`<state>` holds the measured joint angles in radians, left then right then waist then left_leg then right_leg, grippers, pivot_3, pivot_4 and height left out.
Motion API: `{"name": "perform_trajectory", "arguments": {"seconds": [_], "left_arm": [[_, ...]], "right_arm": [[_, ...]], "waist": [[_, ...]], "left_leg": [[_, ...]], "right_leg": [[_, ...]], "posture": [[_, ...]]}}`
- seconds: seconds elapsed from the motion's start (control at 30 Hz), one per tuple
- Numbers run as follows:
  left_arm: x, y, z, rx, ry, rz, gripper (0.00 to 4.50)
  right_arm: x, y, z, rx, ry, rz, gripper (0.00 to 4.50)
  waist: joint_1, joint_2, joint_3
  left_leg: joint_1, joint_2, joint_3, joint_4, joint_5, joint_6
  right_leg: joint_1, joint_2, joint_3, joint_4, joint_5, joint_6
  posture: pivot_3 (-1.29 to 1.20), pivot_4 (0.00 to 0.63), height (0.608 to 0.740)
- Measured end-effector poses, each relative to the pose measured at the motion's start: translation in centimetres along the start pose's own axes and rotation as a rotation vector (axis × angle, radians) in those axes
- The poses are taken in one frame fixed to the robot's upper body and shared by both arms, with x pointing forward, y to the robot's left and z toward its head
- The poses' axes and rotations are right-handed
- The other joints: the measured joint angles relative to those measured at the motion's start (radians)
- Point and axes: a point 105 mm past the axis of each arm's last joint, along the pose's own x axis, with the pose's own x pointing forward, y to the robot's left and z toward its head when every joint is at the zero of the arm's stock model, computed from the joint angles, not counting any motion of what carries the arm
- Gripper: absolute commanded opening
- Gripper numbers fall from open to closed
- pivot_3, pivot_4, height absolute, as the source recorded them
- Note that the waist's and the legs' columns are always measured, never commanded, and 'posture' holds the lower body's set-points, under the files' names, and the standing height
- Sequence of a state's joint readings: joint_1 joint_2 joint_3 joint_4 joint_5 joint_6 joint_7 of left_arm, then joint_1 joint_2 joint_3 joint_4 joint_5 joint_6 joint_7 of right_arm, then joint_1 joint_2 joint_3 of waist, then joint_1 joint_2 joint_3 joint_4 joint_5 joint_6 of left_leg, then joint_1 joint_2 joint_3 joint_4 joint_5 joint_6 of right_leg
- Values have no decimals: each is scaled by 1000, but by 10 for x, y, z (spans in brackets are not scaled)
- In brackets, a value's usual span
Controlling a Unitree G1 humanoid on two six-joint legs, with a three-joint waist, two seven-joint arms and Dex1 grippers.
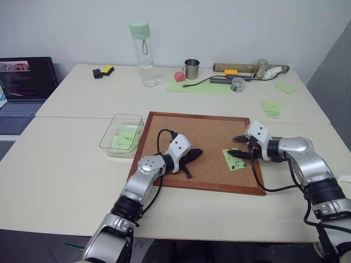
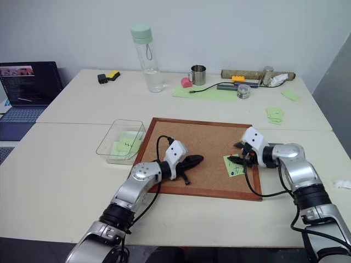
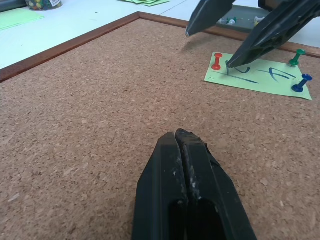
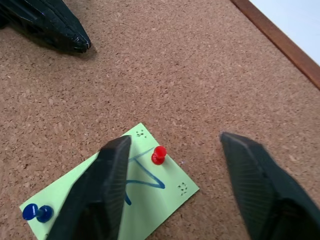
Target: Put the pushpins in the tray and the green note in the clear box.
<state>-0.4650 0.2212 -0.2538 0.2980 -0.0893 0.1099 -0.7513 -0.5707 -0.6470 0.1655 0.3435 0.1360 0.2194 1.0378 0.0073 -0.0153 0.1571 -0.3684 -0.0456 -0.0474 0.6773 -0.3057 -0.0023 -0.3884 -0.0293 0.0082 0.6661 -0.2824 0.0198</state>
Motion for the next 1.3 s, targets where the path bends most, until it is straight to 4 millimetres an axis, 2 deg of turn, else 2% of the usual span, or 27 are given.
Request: {"name": "perform_trajectory", "arguments": {"seconds": [0.2, 0.33, 0.8, 1.1, 1.3], "left_arm": [[0, -1, 0, -8, 5, -2, 0], [0, -1, 0, -8, 5, -2, 0], [-2, 1, -2, -1, 14, 20, 0], [-2, 3, -4, 6, 26, 44, 0], [-1, 2, -4, 4, 31, 41, 0]], "right_arm": [[0, 0, -3, 1, 6, 8, 1005], [0, 3, -4, 5, 6, 28, 71], [0, 4, 0, 51, -14, 41, 32], [-10, -5, 30, 65, -121, 21, 32], [-22, -12, 35, 102, -141, -9, 32]], "waist": [[0, 0, 0], [0, 0, 0], [-4, 0, 0], [-7, 0, 0], [-6, 1, 0]], "left_leg": [[0, 0, 0, 0, 0, 0], [0, 0, 0, 0, 0, 0], [0, 0, 0, 0, 0, 0], [1, 0, 0, 0, 0, 0], [1, 0, 0, 0, 0, 0]], "right_leg": [[0, 0, 0, 0, 0, 0], [0, 0, 0, 0, 0, 0], [0, 0, 0, 0, 0, 0], [1, 0, 0, 1, 0, 0], [1, 0, 0, 1, 0, 0]], "posture": [[0, 150, 740], [0, 150, 740], [0, 150, 740], [0, 150, 740], [0, 150, 740]]}}
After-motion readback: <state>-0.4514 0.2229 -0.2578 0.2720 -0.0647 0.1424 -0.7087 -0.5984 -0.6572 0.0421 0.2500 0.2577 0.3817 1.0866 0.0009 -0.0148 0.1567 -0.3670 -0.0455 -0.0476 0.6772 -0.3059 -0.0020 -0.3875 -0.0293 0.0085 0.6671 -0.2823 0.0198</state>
